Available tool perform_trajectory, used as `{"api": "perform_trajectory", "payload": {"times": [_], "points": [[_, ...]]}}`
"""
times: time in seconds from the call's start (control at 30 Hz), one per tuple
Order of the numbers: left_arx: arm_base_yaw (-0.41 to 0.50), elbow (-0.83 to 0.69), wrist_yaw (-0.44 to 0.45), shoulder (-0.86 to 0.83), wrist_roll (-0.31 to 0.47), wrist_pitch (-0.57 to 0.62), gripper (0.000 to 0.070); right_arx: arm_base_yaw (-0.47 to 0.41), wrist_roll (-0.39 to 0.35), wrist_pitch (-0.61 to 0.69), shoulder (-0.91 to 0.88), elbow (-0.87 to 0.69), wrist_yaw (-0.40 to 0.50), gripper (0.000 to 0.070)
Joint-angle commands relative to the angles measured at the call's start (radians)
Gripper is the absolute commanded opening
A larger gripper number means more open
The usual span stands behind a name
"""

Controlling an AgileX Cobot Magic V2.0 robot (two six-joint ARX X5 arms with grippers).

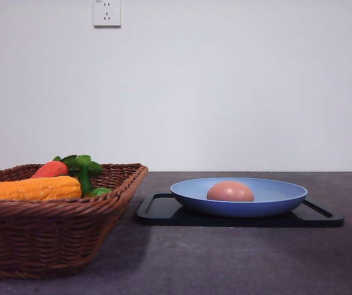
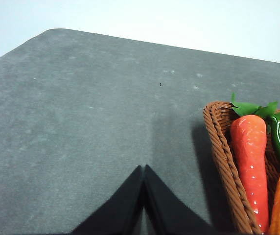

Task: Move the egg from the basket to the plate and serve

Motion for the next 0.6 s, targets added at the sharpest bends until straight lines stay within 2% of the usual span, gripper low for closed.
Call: {"api": "perform_trajectory", "payload": {"times": [0.0,0.57], "points": [[0.002,-0.023,0.002,-0.002,0.015,-0.013,0.0,0.002,0.017,0.01,-0.002,-0.005,0.001,0.0],[0.002,-0.023,0.002,-0.002,0.015,-0.013,0.0,0.002,0.017,0.01,-0.002,-0.005,0.001,0.0]]}}
